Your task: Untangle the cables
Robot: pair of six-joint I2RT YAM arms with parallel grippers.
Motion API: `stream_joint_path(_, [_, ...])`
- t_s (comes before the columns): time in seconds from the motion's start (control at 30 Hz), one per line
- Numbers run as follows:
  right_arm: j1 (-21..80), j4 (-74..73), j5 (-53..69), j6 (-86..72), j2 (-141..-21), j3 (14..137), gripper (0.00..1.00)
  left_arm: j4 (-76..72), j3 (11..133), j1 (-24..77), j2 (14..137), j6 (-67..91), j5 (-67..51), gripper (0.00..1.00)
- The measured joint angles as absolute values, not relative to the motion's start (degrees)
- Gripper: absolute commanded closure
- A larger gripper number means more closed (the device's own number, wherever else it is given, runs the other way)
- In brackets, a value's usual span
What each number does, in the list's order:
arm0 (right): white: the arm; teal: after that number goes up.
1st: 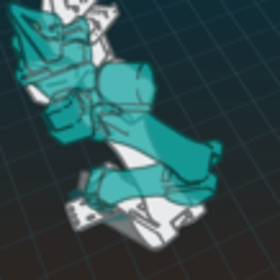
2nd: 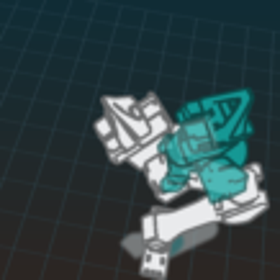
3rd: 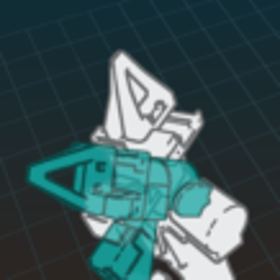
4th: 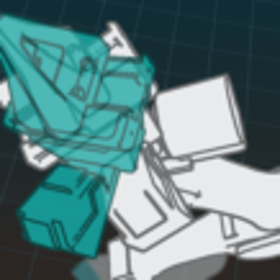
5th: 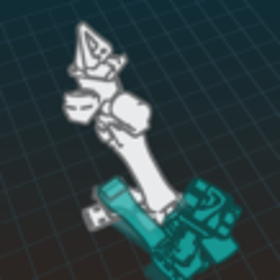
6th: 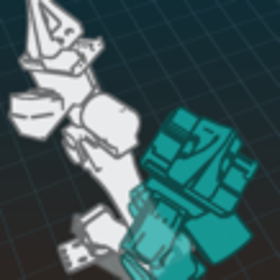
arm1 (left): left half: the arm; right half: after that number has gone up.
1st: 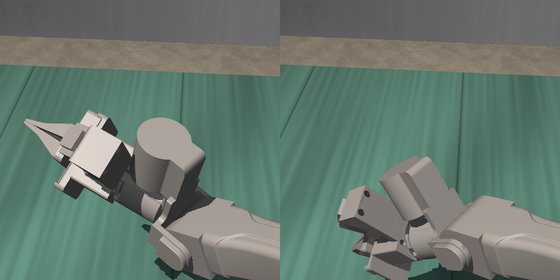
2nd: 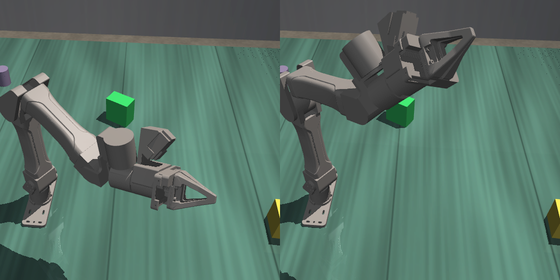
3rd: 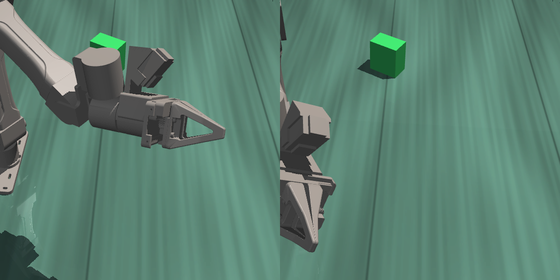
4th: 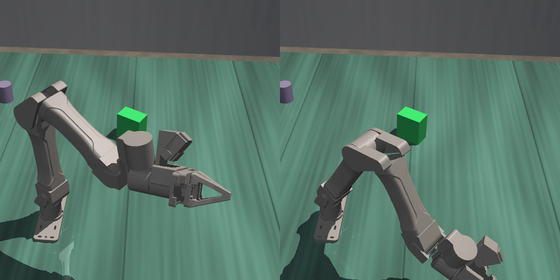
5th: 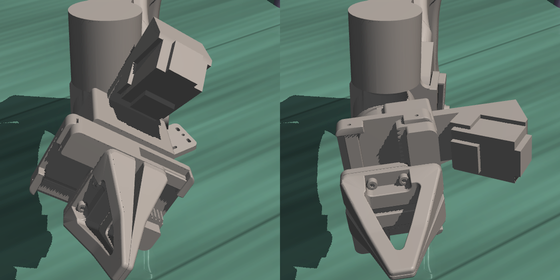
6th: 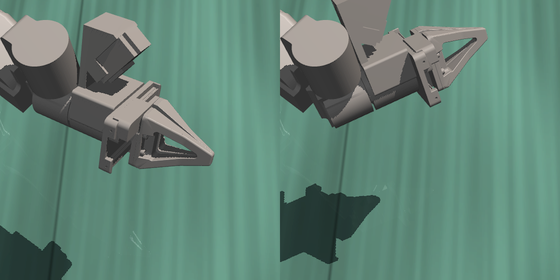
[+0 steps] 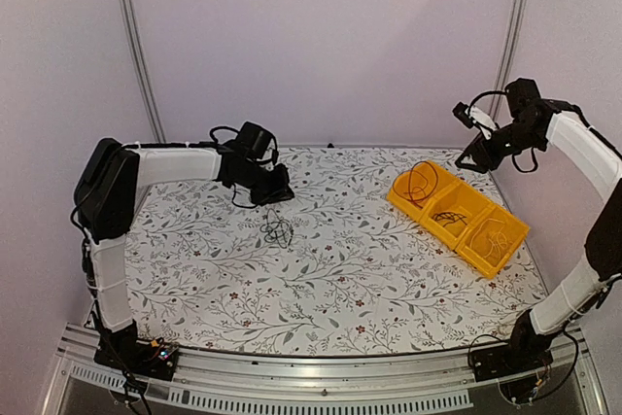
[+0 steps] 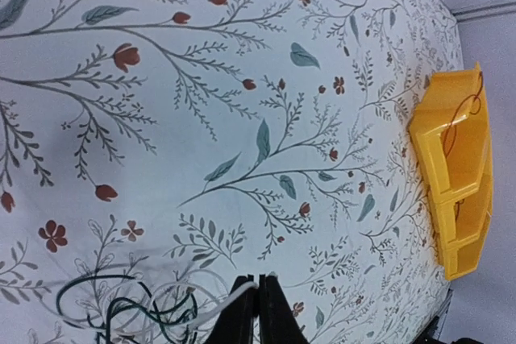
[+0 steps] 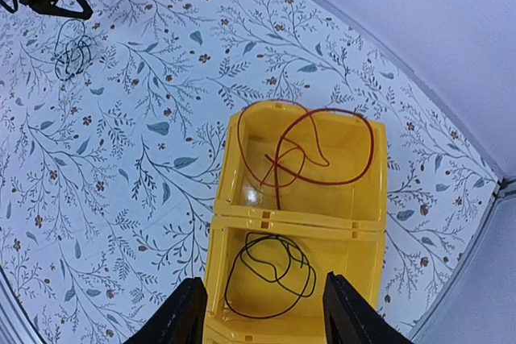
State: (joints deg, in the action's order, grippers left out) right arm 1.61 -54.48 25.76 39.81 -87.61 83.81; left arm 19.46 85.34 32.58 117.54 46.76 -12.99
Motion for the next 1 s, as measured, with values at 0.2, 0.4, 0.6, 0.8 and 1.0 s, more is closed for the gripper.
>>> stream_joint_path(0.2, [3.4,-44.4,30.4,31.6,-88.2,90.4,0.01,17.4,80.4,33.4,104.8,41.5,-14.8,1.00])
stream_joint_path(0.4, [9.7,-37.0,38.5,23.4,-97.1,100.1,0.01,12.8,76.9,33.7,91.7,39.0,-16.4,1.00])
stream_joint_path(0.6, [25.0,-33.9,40.7,22.7,-106.4,103.9,0.10,10.5,77.4,34.8,88.8,38.9,-15.7,1.00])
stream_joint_path(0.8, [35.9,-26.2,42.1,20.2,-113.1,105.8,0.17,11.3,79.1,36.2,88.1,38.9,-13.6,1.00])
stream_joint_path(1.0, [39.8,-14.5,42.2,10.2,-120.0,105.9,0.20,11.9,79.1,36.8,85.1,39.7,-10.9,1.00])
